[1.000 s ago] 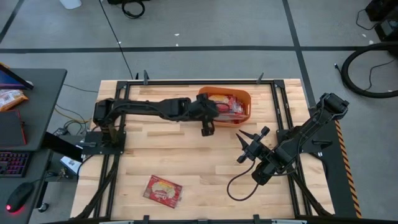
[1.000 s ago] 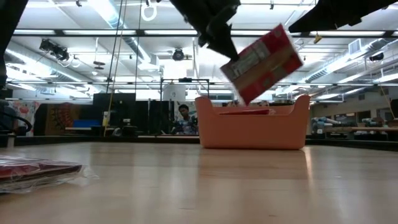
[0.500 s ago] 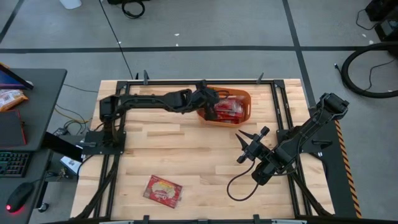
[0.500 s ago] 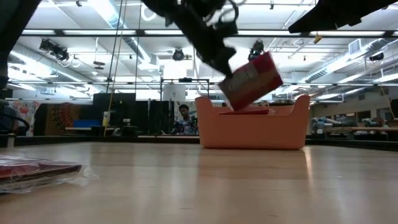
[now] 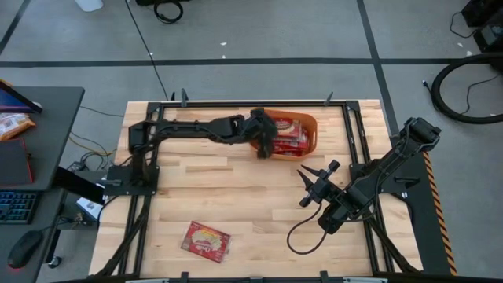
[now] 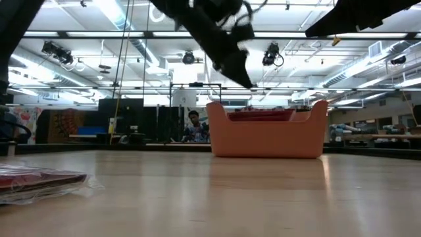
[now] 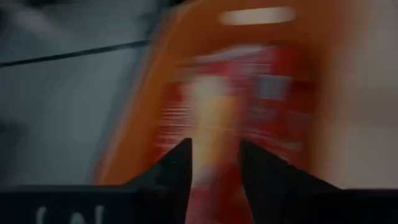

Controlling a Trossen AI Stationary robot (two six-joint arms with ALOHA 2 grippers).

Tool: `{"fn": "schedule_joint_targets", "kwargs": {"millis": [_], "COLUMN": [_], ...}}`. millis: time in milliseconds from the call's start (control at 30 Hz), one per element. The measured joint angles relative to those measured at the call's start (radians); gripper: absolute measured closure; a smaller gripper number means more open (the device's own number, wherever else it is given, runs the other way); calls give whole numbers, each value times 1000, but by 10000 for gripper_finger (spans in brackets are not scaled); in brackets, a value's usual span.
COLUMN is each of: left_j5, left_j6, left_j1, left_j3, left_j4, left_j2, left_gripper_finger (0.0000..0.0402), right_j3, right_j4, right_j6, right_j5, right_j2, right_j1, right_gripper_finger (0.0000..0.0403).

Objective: Sort popcorn bags into baskets
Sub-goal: Put the red popcorn bag into the orange bin

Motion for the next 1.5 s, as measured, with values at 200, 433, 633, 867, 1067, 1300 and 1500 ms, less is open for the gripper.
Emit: {"fn": "schedule_joint_targets", "kwargs": {"millis": [200, 433, 633, 867, 1067, 1300, 1500], "left_j5": [418, 608, 549, 442, 297, 104, 44], "left_j6": [-9, -236, -411, -678, -934, -1061, -1003], "left_j1": [-116, -316, -529, -758, -935, -1055, -1106], "left_j3": [2, 1, -38, -140, -209, -209, -209], "left_j4": [-301, -611, -661, -620, -609, -577, -508], "left_j2": [-64, -58, -58, -58, -58, -58, -11], "left_gripper_finger": [252, 251, 251, 251, 245, 184, 150], "right_j3": [0, 0, 0, 0, 0, 0, 0], "right_j4": [-1, 1, 9, 9, 11, 16, 23], "right_j6": [-2, -2, -3, -3, -3, -1, -1], "right_j5": [-1, -1, -1, 0, 0, 0, -11], "right_j2": [0, 0, 0, 0, 0, 0, 1], "right_j1": [0, 0, 0, 0, 0, -10, -23], "right_gripper_finger": [308, 308, 308, 308, 308, 308, 308]}}
